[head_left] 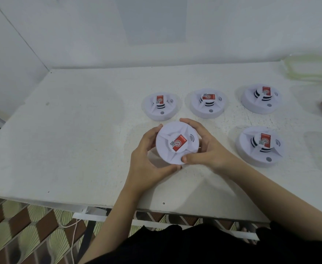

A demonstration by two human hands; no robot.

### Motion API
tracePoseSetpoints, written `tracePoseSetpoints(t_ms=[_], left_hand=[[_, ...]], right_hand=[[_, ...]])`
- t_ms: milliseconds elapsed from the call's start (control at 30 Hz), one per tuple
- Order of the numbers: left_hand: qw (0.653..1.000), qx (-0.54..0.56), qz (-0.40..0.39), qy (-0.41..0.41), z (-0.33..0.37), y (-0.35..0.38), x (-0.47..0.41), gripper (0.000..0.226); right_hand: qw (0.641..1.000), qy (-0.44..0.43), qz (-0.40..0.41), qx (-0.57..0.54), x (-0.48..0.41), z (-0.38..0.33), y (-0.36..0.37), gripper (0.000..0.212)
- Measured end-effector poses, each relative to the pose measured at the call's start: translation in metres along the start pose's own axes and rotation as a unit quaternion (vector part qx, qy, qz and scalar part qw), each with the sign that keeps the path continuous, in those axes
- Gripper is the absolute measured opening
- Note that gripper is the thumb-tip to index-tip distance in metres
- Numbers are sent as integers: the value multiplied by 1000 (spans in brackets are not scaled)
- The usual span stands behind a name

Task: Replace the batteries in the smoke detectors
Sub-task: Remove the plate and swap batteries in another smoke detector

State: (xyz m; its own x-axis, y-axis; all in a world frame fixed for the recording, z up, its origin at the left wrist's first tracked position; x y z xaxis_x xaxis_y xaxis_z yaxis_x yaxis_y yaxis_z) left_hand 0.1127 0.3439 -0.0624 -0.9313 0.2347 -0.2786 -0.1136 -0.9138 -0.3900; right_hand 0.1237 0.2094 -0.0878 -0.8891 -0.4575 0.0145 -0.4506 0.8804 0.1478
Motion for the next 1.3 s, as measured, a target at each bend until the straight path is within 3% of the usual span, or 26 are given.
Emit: tracePoseSetpoints(t_ms=[467, 1300], left_hand=[[1000, -3, -2, 5, -1, 0, -2, 80], [997, 40, -13, -58, -10, 0, -2, 89]], right_hand=[[1000, 10, -1, -10, -2, 7, -4, 83], [1000, 12, 5, -23, -1, 8, -5, 82]])
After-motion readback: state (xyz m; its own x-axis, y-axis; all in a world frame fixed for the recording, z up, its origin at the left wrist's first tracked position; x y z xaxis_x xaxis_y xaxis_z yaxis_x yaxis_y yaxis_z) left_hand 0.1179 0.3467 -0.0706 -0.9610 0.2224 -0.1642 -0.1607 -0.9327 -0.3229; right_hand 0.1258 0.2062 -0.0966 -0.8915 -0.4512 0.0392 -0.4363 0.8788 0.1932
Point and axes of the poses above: each hand's wrist, its own x-axis away from the middle knuckle, its own y-axis out of the palm, z = x × y, the point moved 10 cm from there along -x, towards the middle knuckle, and after that the axes turned 4 degrees about -z, right-handed, at the moved point
